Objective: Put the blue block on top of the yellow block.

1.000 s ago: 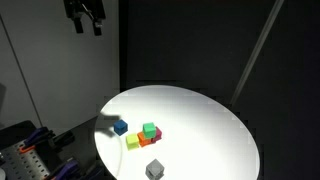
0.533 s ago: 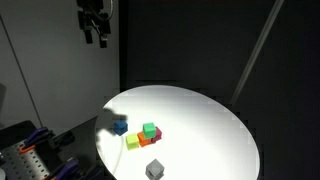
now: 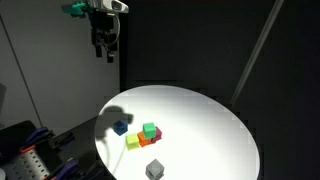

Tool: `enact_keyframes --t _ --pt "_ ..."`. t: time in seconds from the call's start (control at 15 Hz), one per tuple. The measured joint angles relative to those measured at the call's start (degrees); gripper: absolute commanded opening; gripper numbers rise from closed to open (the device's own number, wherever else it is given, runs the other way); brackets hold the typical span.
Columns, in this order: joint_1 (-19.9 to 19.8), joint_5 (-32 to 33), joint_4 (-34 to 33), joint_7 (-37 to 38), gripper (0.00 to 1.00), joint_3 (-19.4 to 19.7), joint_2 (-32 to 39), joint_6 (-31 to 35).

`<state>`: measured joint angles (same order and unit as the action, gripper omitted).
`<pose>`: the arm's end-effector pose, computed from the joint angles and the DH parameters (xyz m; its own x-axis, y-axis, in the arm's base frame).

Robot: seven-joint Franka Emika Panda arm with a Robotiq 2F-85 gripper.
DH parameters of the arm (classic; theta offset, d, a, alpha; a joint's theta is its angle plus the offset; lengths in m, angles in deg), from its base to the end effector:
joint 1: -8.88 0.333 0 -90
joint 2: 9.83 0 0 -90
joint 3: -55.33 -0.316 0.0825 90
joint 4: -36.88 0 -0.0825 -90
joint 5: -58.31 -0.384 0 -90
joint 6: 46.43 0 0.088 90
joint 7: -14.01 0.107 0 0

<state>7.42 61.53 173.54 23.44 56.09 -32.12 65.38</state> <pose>0.4230 -0.0204 0.4626 0.9830 -0.1800 -0.0370 -0.1780 -0.9826 0.0529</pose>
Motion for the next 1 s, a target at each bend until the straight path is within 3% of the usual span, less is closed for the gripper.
enact_keyframes --t 0.6,1.0 --pt "0.0 -2.4 0.0 -4.2 1.0 0.3 7.6 8.3" --pt "0.0 -2.4 -0.2 -4.4 1.0 0.5 8.8 8.4"
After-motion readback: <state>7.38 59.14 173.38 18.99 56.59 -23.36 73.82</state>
